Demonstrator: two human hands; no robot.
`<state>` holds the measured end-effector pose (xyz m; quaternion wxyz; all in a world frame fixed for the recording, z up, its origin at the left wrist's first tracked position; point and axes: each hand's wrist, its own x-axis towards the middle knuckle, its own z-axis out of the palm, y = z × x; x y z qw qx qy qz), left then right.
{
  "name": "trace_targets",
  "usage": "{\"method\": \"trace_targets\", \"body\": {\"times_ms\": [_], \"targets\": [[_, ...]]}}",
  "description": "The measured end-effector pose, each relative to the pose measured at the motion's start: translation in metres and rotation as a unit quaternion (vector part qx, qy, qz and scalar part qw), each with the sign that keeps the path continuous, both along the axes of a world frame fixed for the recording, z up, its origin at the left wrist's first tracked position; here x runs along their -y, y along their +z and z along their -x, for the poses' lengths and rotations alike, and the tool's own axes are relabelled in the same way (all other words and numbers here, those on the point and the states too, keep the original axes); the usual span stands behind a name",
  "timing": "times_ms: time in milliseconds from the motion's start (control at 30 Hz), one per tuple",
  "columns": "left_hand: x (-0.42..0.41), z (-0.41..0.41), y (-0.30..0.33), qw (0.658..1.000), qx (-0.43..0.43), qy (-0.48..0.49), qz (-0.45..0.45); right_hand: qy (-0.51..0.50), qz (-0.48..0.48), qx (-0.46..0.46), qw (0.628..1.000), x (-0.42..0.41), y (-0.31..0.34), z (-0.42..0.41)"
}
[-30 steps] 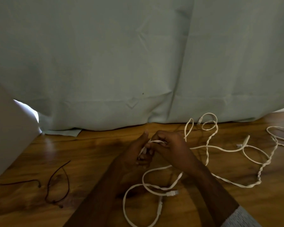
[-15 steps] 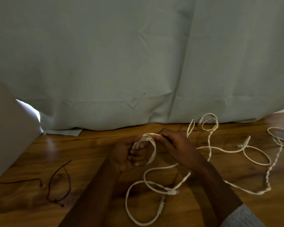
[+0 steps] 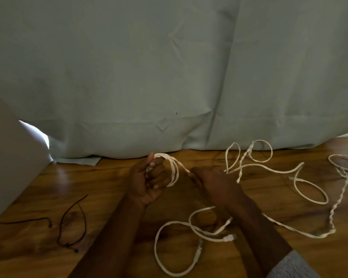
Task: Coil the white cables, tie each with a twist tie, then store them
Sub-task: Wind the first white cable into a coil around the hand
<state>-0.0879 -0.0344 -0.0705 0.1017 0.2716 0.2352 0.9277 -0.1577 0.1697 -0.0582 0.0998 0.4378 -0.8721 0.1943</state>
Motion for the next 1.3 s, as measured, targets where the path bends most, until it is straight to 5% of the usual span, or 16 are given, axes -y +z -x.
{"method": "trace_targets", "body": {"times_ms": [367,833,933,1067,1300], "targets": [[-0.003,0.007,0.005,0.956,0.087,0.28,-0.002,0.007,-0.069,-0.024,0.997,0.01,-0.001,-0.015],[-0.013,0.022,0.013,0.845,0.205,0.493,0.015,0.055,-0.151,0.001,0.987,0.011,0.003,-0.02],[-0.011,0.021,0.009,0.808,0.197,0.544,0.108,0.113,-0.108,0.009,0.988,0.011,0.002,-0.022],[-0.026,0.018,0.002,0.698,0.124,0.607,0.358,0.141,0.028,-0.011,0.99,0.012,0.006,-0.023],[-0.046,0.007,0.003,0.745,0.081,0.462,0.474,0.174,0.188,0.047,0.965,0.0,0.02,-0.018]]}}
